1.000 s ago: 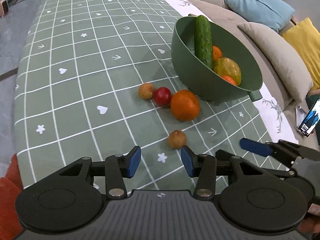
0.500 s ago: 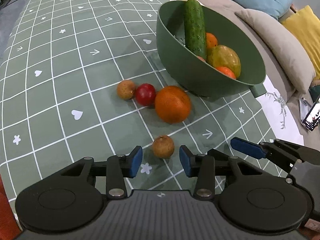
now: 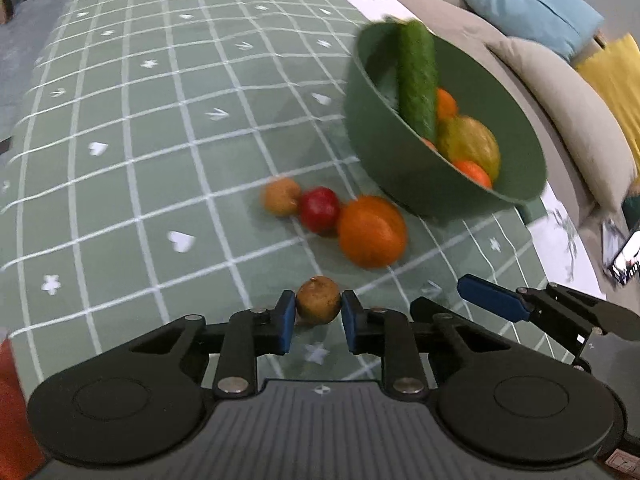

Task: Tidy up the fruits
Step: 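Close the left tool on another brown fruit while the right tool moves to a tangerine, then close the right tool on the tangerine beside the red fruit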

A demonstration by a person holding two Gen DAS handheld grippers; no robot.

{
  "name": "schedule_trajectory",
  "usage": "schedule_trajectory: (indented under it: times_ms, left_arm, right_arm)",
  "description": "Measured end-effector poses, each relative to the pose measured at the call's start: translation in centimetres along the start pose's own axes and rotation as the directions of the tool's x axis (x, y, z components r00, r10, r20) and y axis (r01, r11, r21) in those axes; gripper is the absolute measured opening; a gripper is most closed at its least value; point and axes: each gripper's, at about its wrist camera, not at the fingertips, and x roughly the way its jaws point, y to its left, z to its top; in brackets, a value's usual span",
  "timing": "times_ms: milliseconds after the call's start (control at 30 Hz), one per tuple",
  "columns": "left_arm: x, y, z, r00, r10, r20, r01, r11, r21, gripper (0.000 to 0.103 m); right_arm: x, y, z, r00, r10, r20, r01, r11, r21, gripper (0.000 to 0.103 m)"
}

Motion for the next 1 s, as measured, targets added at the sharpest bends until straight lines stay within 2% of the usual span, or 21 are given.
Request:
schedule_trajectory:
  times_ms: [67, 200, 600, 800, 1000]
  left_arm:
    - [-0.4, 0.8, 0.3, 1.000, 0.013, 0.007, -0.013, 1.000, -0.018, 0.027]
    - [-1.0, 2.0, 0.6, 0.999, 0.030, 0.018, -0.030, 0.998, -0.047, 0.027]
    - [-1.2, 3.5, 0.6, 0.999, 0.034, 0.024, -0.032, 0.995, -0.094, 0.027]
    - [-1.2, 3.8, 0.7, 0.999, 0.027, 0.017, -0.025, 0.994, -0.109, 0.027]
    - [-1.8, 2.8, 0.5, 0.999, 0.029, 0.040, -0.027, 0.998, -0.063, 0.027]
  right_arm:
    - [0.3, 0.5, 0.6, 1.000, 0.010, 0.012, -0.010, 1.000, -0.005, 0.039]
    - [0.9, 1.5, 1.8, 0.999, 0.018, 0.033, -0.018, 1.000, -0.009, 0.050]
    - [3.7, 2.8, 3.3, 1.000, 0.016, 0.001, -0.016, 1.000, 0.008, 0.049]
    - [4.4, 2.8, 3.8, 1.000, 0.004, -0.005, -0.004, 1.000, 0.012, 0.043]
    - [3.8, 2.4, 3.3, 1.000, 0.022, -0.020, -0.022, 0.999, 0.025, 0.042]
